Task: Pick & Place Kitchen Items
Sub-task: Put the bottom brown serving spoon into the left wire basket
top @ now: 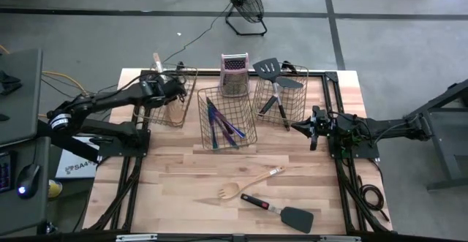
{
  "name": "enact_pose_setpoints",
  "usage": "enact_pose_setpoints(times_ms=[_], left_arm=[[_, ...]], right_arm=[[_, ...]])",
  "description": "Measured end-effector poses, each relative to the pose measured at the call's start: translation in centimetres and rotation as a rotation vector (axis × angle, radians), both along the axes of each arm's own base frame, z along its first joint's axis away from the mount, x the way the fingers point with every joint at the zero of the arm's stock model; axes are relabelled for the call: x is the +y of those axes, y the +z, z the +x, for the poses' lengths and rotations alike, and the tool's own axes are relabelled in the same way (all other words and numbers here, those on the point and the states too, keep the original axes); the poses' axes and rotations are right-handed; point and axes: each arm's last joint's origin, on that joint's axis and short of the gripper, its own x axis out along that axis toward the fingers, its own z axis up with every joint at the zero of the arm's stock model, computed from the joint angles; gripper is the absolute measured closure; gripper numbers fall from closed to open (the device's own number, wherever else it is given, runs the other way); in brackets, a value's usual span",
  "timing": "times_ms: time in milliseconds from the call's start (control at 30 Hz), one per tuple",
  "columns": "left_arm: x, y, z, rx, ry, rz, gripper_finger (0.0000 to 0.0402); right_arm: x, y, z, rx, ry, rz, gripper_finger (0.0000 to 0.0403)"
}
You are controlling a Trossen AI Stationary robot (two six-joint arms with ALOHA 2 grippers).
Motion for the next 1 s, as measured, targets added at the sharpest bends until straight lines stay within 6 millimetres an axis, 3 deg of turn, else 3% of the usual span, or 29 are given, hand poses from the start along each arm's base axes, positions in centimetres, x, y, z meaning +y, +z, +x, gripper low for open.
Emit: enact_pose_setpoints(times_ms=[667, 1000], left_arm=[[0.7, -2.8, 1.3, 0.124, -0.036, -0.072, 0.0314], [0.8, -3.3, 1.5, 0.132, -0.032, -0.086, 0.0295]], right_arm=[[0.0, 0.0, 0.0, 0.0, 0.0, 0.0, 0.0401], [0.0, 0.0, 0.0, 0.0, 0.0, 0.0, 0.0401]])
